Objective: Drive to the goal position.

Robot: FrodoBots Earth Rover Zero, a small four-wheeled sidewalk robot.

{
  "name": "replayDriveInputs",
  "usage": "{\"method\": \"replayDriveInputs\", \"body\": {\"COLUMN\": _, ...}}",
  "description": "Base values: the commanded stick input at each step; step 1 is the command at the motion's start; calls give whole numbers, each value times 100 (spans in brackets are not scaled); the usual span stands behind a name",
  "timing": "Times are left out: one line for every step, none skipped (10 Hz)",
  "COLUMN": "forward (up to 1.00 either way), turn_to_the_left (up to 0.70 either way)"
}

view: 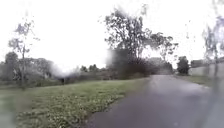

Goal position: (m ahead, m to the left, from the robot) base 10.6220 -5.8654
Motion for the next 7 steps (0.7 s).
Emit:
{"method": "replayDriveInputs", "body": {"forward": 85, "turn_to_the_left": -34}}
{"method": "replayDriveInputs", "body": {"forward": 85, "turn_to_the_left": -34}}
{"method": "replayDriveInputs", "body": {"forward": 85, "turn_to_the_left": -34}}
{"method": "replayDriveInputs", "body": {"forward": 85, "turn_to_the_left": -34}}
{"method": "replayDriveInputs", "body": {"forward": 85, "turn_to_the_left": -34}}
{"method": "replayDriveInputs", "body": {"forward": 85, "turn_to_the_left": -34}}
{"method": "replayDriveInputs", "body": {"forward": 85, "turn_to_the_left": -34}}
